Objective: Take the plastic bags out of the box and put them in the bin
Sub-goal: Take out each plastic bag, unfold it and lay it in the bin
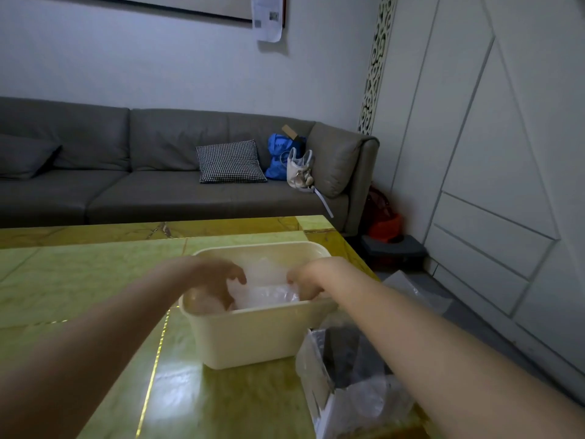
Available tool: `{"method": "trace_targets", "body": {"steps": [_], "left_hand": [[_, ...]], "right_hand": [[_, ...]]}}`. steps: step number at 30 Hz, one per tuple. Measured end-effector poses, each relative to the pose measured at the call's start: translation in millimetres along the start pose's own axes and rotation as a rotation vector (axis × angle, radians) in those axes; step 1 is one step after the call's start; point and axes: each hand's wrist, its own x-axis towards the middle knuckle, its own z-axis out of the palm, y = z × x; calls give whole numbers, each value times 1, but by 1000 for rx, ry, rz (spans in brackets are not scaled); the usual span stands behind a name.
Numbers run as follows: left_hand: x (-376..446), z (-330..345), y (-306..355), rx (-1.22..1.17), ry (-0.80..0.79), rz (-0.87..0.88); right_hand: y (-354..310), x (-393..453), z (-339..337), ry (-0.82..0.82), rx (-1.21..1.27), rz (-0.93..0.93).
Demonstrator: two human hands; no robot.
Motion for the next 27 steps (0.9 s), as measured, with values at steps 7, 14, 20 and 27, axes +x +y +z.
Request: {"method": "trace_targets", "body": {"steps": [7, 14, 20, 27], "left_hand": [[-42, -36, 37, 36, 372, 119], [-80, -10, 118, -526, 120, 331], [-89, 12, 164, -741, 169, 311], [-106, -21, 137, -1126, 353, 149]], "right_hand": [[27, -82, -43, 189, 180, -65], [63, -143, -16, -168, 114, 155], [60, -161, -6, 491, 467, -61], [71, -177, -18, 1003, 746, -100]]}}
